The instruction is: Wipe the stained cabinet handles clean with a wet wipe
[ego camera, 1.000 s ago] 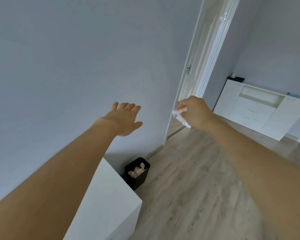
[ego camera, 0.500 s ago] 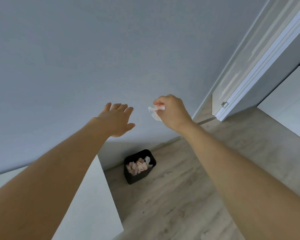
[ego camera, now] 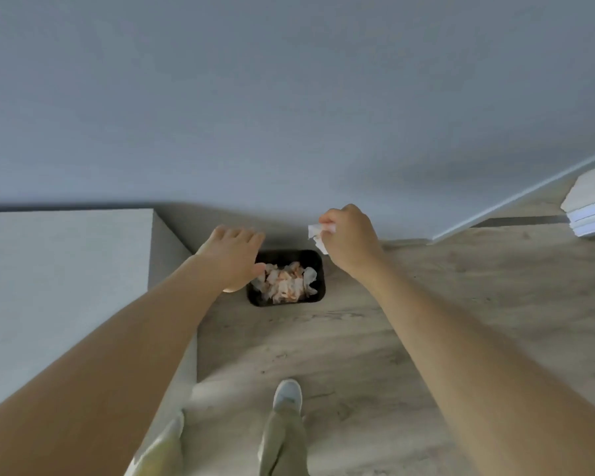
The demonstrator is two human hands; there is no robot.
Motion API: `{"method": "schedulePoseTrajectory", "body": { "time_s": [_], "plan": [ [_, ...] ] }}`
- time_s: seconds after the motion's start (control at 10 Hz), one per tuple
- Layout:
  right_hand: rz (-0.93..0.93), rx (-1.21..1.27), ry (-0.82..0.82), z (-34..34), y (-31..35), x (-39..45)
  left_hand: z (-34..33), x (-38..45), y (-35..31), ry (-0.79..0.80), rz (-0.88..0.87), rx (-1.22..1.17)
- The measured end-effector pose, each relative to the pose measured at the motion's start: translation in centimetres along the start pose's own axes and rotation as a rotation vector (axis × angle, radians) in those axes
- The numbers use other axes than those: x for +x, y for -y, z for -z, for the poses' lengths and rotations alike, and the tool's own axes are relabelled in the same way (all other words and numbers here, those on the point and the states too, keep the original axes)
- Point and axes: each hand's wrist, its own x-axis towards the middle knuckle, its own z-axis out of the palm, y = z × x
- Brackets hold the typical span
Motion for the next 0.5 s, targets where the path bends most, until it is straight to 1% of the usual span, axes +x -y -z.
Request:
{"method": "schedulePoseTrajectory", "body": {
  "time_s": [0.1, 0.2, 0.3, 0.4, 0.5],
  "plan": [
    [-0.005, 0.027, 0.080, -5.5, -5.0, 3.4, -5.4, 3.9, -1.5, 0.066, 0.052, -0.052],
    [-0.007, 0.076, 0.171, -11.3, -8.6, 5.7, -10.5, 6.8, -1.4, 0.130, 0.104, -0.060],
    [0.017, 0.022, 0.243, -15.2, -11.8, 8.2, -14.0, 9.1, -0.9, 0.153, 0.149, -0.047],
    [0.023, -0.005, 0.303, -17.2, -13.9, 9.7, -16.0, 10.3, -0.7, 0.161, 0.188, -0.054],
    [0.000, 0.009, 0.316, -17.6, -14.4, 9.5, -16.8, 10.0, -0.9, 0.206, 0.174, -0.038]
  ]
}}
